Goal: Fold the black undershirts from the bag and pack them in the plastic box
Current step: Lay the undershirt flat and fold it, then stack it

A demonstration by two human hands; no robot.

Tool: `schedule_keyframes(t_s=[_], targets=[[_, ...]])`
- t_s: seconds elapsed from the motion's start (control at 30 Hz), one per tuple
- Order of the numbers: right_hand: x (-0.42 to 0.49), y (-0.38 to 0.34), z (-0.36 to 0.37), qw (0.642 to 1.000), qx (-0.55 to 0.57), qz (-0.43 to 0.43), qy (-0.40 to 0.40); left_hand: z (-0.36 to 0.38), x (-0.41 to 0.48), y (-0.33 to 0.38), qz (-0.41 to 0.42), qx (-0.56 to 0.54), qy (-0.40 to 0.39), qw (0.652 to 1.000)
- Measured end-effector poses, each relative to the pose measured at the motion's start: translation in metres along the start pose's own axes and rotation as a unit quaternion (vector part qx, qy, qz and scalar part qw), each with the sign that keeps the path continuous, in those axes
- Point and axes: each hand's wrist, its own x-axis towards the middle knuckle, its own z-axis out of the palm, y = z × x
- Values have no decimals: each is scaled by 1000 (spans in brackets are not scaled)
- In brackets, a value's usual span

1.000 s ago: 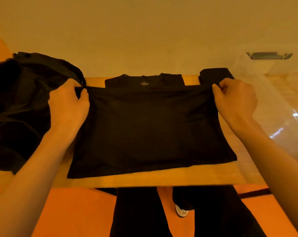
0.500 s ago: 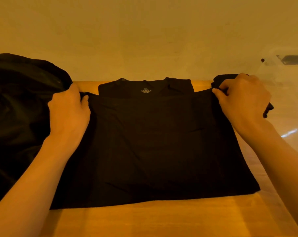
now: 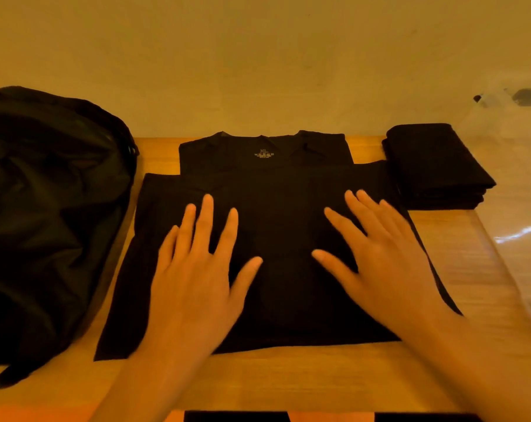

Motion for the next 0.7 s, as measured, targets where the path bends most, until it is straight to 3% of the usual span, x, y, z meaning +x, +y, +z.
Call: schedule_keyframes(t_s=[0.13,0.7], targets=[[-29,6,13,995,-12,46,-92,19,-19,-9,-37,1,-54,998],[-97,7,7,991,-26,77,-110,26,-85,-14,-94,32,-43,994]])
